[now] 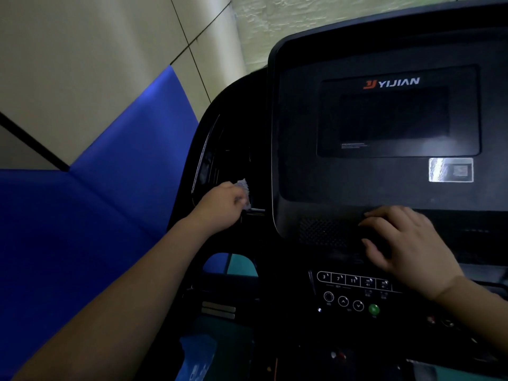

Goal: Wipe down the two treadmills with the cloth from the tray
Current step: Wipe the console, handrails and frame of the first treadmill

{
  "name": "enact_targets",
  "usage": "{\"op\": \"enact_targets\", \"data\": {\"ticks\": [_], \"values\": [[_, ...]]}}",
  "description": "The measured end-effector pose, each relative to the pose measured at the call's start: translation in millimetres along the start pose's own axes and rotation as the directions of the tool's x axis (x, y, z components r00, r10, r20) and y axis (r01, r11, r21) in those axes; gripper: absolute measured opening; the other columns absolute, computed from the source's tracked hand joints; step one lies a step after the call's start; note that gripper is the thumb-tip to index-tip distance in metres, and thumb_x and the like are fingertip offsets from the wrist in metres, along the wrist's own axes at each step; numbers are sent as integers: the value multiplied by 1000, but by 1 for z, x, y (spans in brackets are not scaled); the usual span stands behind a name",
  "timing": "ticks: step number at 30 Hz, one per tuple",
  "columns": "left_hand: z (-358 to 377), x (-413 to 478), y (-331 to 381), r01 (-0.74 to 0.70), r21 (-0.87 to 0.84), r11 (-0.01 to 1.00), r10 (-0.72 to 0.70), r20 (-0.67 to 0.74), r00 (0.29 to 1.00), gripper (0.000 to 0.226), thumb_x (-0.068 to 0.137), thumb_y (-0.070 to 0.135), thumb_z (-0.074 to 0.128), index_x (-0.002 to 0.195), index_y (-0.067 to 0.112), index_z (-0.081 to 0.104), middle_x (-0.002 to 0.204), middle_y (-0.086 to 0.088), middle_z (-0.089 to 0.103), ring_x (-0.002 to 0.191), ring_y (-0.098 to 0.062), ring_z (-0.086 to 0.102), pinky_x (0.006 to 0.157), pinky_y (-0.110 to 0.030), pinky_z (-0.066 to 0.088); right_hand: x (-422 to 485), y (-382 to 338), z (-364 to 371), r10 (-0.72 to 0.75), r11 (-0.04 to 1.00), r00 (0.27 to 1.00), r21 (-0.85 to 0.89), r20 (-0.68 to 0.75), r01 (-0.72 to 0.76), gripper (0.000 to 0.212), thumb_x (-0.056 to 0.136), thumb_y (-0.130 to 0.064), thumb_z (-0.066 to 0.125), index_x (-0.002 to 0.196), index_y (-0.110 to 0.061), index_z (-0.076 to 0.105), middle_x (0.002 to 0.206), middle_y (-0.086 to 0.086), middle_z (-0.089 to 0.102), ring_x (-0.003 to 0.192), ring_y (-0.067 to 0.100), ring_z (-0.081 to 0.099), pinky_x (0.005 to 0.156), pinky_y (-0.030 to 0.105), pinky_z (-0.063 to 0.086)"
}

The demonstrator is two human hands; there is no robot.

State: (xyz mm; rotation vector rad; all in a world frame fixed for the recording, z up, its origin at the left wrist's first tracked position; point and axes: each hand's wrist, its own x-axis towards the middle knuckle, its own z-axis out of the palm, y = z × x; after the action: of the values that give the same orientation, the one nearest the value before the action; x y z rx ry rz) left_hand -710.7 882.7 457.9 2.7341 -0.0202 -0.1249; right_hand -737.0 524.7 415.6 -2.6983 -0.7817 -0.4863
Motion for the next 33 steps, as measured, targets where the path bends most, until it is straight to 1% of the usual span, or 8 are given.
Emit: {"op": "enact_targets", "data": {"ticks": [3, 7, 13, 15, 18, 21, 27, 33], "values": [[-13, -2, -14, 18, 11, 1000, -18, 55, 998, 26, 96, 16, 46, 109, 19, 68, 118, -1, 54, 109, -17, 52, 98, -33, 42, 0, -1, 0, 4, 1000, 1000, 1, -3, -4, 35, 83, -40, 49, 101, -17, 68, 106, 3, 61, 95, 28, 57, 81, 41, 45], [-15, 2, -13, 49, 81, 996, -54, 67, 996, 27, 95, 11, 44, 105, 18, 68, 122, -3, 50, 110, -21, 50, 92, -26, 39, 0, -1, -1, 8, 1000, 1000, 5, -5, -8, 35, 82, -40, 49, 100, -17, 68, 106, 3, 61, 94, 27, 57, 81, 41, 45], [-3, -8, 14, 74, -247, 966, -94, -70, 993, 21, 91, 23, 56, 111, 25, 60, 111, 3, 58, 100, -12, 55, 79, -22, 44, 0, -2, -1, 7, 1000, 1000, 4, -6, -7, 34, 82, -40, 49, 99, -17, 68, 106, 3, 61, 95, 27, 57, 82, 40, 43], [5, -15, 23, 38, -309, 950, -57, -53, 997, 21, 93, 27, 55, 112, 23, 61, 107, 5, 61, 99, -9, 57, 79, -21, 45, 0, -2, -1, 11, 1000, 1000, 1, -4, -11, 34, 82, -39, 49, 99, -17, 68, 105, 3, 61, 95, 27, 58, 81, 40, 44], [15, -16, 26, -35, -234, 972, 19, -66, 998, 23, 96, 26, 47, 115, 20, 60, 107, 2, 61, 99, -13, 57, 87, -32, 48, 0, -2, -1, 12, 1000, 1000, 3, 5, -12, 34, 82, -40, 49, 100, -17, 68, 106, 2, 61, 95, 28, 58, 81, 40, 44], [12, -12, 23, -99, -144, 985, 93, -48, 994, 19, 96, 26, 44, 106, 22, 59, 101, 2, 61, 95, -15, 56, 85, -40, 49, 0, -1, -1, 14, 1000, 1000, 4, 8, -14, 35, 83, -40, 48, 100, -17, 68, 106, 2, 61, 96, 28, 58, 82, 41, 45], [-4, -9, 5, -116, -11, 993, 116, -26, 993, 21, 96, 16, 46, 107, 12, 63, 102, -4, 62, 95, -19, 55, 84, -36, 46, 0, -1, -2, 11, 1000, 1000, 1, 14, -11, 35, 83, -40, 49, 101, -17, 68, 106, 3, 61, 95, 28, 58, 81, 41, 46], [21, -8, 35, -130, -40, 991, 124, -121, 985, 18, 95, 14, 43, 78, 15, 51, 77, 6, 48, 76, -14, 48, 64, -27, 36, 0, -2, -2, 12, 1000, 1000, -5, -2, -12, 34, 82, -39, 50, 99, -17, 68, 105, 4, 62, 94, 29, 59, 80, 42, 46]]}}
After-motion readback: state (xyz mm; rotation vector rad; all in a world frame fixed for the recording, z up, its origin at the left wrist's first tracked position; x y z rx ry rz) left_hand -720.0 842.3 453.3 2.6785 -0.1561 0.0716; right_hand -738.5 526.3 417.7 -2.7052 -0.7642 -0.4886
